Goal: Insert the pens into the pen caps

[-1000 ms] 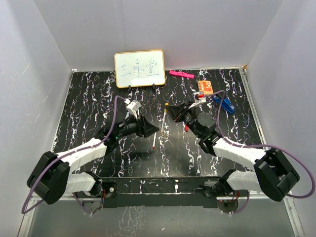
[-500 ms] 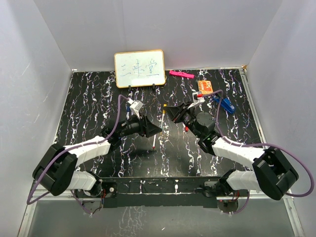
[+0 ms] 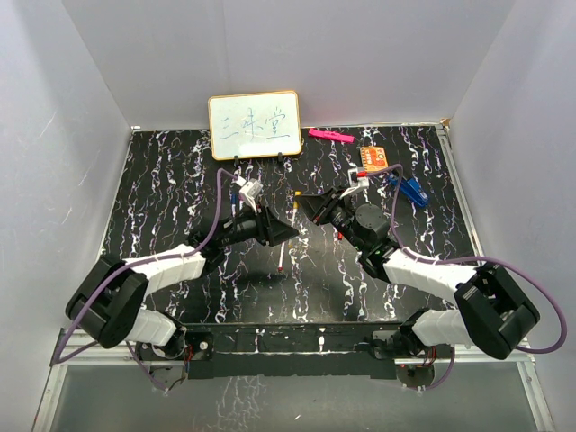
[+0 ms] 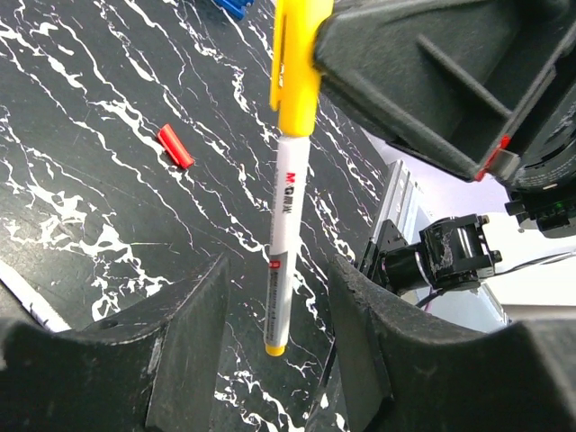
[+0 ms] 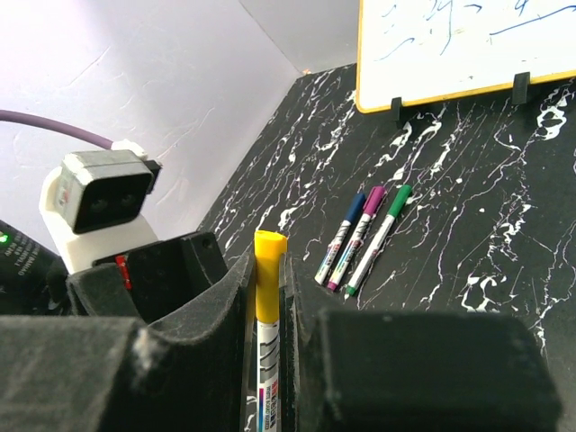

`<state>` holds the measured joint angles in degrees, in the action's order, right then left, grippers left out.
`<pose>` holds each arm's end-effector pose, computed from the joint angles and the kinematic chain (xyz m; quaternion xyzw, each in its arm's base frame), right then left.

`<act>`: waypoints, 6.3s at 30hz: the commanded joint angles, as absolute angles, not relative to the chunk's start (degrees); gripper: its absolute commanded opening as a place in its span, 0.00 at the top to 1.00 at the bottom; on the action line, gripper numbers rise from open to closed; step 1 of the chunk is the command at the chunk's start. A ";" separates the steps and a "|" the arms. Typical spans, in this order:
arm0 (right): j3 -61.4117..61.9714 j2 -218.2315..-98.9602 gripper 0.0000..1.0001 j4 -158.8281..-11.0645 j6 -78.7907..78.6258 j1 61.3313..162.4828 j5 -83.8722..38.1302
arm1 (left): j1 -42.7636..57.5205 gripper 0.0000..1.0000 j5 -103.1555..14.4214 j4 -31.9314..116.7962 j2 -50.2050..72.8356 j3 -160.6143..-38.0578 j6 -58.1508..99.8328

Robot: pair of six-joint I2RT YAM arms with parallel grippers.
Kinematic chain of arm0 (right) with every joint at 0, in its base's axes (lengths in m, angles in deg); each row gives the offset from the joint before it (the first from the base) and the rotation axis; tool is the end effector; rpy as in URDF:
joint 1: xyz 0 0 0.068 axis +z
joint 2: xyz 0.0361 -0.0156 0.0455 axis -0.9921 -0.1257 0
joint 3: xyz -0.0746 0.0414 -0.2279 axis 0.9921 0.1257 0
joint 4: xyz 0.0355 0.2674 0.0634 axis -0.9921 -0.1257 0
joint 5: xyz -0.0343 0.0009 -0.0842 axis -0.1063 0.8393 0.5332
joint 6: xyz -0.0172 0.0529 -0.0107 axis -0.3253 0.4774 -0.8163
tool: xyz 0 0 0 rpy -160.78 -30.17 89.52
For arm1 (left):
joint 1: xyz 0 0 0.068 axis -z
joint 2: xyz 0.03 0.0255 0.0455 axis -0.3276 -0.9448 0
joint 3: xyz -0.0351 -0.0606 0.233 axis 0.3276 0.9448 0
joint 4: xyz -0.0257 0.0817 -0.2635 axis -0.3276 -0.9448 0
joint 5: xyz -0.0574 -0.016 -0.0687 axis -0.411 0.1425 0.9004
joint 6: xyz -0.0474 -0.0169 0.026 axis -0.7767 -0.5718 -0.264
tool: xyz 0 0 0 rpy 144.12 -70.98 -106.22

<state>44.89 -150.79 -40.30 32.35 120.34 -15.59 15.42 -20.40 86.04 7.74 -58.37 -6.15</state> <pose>0.2380 0.1832 0.2090 0.0080 0.6958 0.4478 0.5614 0.2377 -0.1893 0.1854 0.1682 0.6978 -0.5578 0.4168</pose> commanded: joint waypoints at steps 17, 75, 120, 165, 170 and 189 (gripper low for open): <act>43.26 -153.19 1.00 -37.62 32.77 120.55 -21.19 | 15.91 1.00 -19.31 94.77 7.63 -59.98 -9.34; 35.50 -144.67 0.89 -66.55 22.22 130.86 11.13 | 13.75 1.00 -48.25 50.82 11.01 -72.60 7.45; 31.78 -150.03 0.87 -77.44 26.02 130.77 13.68 | 13.75 0.81 -61.52 24.14 -23.42 -100.44 4.44; 30.90 -152.34 0.02 -93.17 33.75 115.12 11.24 | 18.57 0.61 -62.29 20.93 -9.87 -97.35 7.45; 30.14 -153.99 0.02 -95.44 32.39 113.72 10.50 | 24.44 0.58 -62.93 15.45 -10.89 -95.90 7.11; 30.29 -157.14 0.25 -95.12 31.46 113.59 10.82 | 29.57 0.54 -64.31 14.05 -14.95 -93.07 4.25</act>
<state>32.91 -157.52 -96.56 31.98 113.78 10.05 29.02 -64.07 14.57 -13.81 -93.40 4.72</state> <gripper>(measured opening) 0.752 0.461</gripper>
